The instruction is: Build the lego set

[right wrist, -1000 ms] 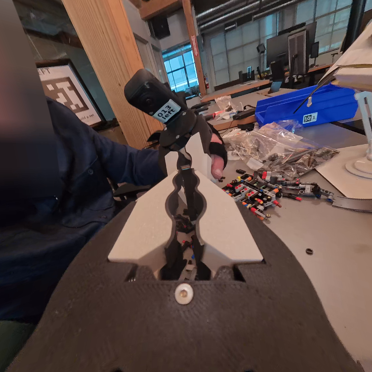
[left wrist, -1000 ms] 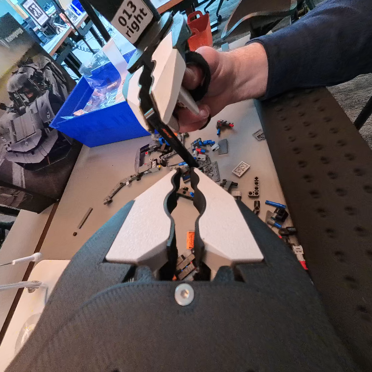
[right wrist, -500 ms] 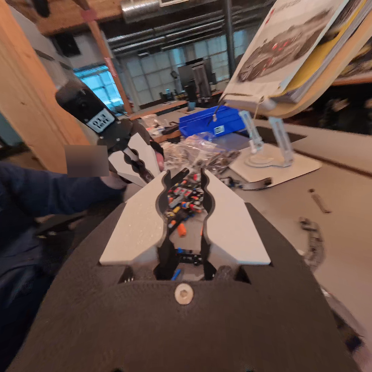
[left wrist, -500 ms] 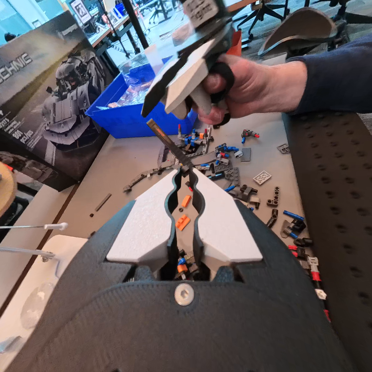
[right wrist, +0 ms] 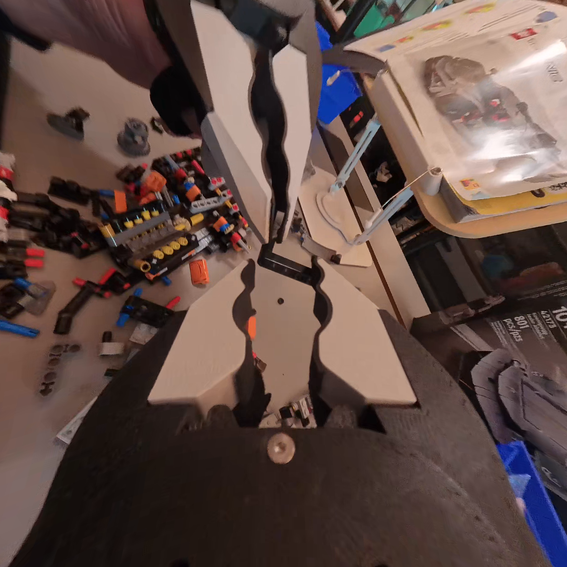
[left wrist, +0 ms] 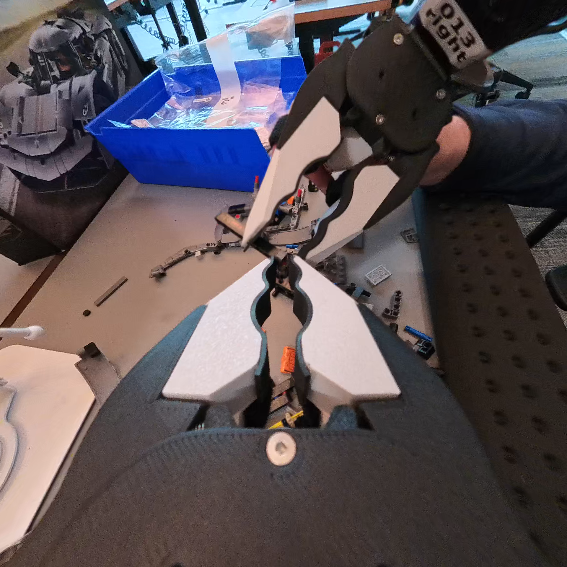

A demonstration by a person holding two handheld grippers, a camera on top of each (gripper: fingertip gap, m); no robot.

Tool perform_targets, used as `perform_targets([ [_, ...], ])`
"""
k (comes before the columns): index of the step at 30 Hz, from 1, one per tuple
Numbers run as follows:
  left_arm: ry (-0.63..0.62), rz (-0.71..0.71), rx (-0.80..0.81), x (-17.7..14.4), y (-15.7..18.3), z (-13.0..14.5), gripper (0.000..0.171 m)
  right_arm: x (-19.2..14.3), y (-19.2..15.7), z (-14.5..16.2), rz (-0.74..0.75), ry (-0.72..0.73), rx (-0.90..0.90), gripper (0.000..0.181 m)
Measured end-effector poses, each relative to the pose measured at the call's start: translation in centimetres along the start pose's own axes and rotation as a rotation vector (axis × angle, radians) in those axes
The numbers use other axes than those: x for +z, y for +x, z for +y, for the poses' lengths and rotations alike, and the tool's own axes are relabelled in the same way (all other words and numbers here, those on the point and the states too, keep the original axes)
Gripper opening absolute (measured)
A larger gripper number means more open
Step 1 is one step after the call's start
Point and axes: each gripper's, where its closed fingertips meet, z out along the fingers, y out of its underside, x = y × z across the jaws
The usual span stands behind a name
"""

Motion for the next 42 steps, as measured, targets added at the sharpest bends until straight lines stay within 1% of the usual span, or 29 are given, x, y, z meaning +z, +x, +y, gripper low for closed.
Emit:
perform_targets([
  [3,0.003,0.021,-0.044,0.1,0.0,0.2,0.004,0.3,-0.8,0.4,-0.028,-0.028,-0.026,0.021],
  [4,0.013,0.032,-0.077,0.1,-0.2,0.2,0.004,0.3,-1.0,0.3,-0.049,-0.018,-0.005,0.016],
  [5,0.022,0.051,-0.112,0.0,-0.3,0.2,0.005,0.3,-1.0,0.3,-0.061,-0.011,0.023,0.016],
  [7,0.066,0.099,-0.163,-0.2,-0.2,-0.2,0.007,0.0,-1.3,-0.2,-0.132,0.040,0.108,0.011],
  [9,0.078,0.108,-0.191,-0.4,-0.5,-0.1,0.012,-0.4,-1.2,-0.6,-0.174,0.093,0.188,0.007],
  [11,0.087,0.166,-0.205,-0.5,0.2,-0.2,0.013,-0.8,-1.2,-0.9,-0.207,0.132,0.237,0.004],
  [14,0.085,0.206,-0.212,-0.2,0.9,-0.3,0.015,-1.2,-1.0,-1.3,-0.233,0.175,0.287,0.004],
  [16,0.086,0.189,-0.195,0.0,0.9,-0.2,0.012,-1.2,-1.1,-1.2,-0.240,0.174,0.286,0.004],
  [18,0.108,0.214,-0.216,-0.2,1.0,-0.5,0.009,-1.3,-1.3,-1.4,-0.255,0.186,0.288,0.004],
  [20,0.122,0.249,-0.251,-0.3,1.2,-0.6,0.010,-1.5,-1.5,-1.7,-0.269,0.208,0.285,0.004],
  [24,0.123,0.265,-0.248,-0.3,1.5,-0.5,0.007,-1.5,-1.8,-1.6,-0.290,0.203,0.284,0.004],
  [26,0.136,0.247,-0.207,-0.3,1.5,-0.7,0.006,-1.6,-1.7,-1.8,-0.309,0.221,0.320,0.004],
  [28,0.132,0.193,-0.135,-0.3,1.4,-0.8,0.005,-1.7,-1.6,-1.8,-0.329,0.232,0.361,0.004],
  [32,0.129,0.054,0.032,-0.4,1.1,-1.7,0.004,-2.2,-1.2,-2.3,-0.429,0.300,0.545,0.004],
  [34,0.100,-0.039,0.155,-0.2,0.9,-1.7,0.005,-2.3,-1.1,-2.3,-0.480,0.319,0.622,0.004],
  [36,0.052,-0.155,0.332,-0.1,0.8,-1.6,0.005,-2.3,-1.2,-2.2,-0.551,0.325,0.724,0.004],
  [37,0.053,-0.174,0.354,-0.1,0.9,-1.8,0.005,-2.5,-1.3,-2.2,-0.584,0.336,0.758,0.005],
  [38,0.060,-0.161,0.327,0.0,0.9,-1.9,0.006,-2.7,-1.2,-2.3,-0.601,0.350,0.770,0.004],
  [40,0.070,-0.098,0.231,0.1,0.8,-1.6,0.009,-2.6,-1.3,-2.2,-0.579,0.339,0.740,0.004],
  [42,0.109,-0.045,0.149,-0.1,0.7,-1.6,0.018,-2.5,-1.6,-2.1,-0.574,0.324,0.713,0.004],
])
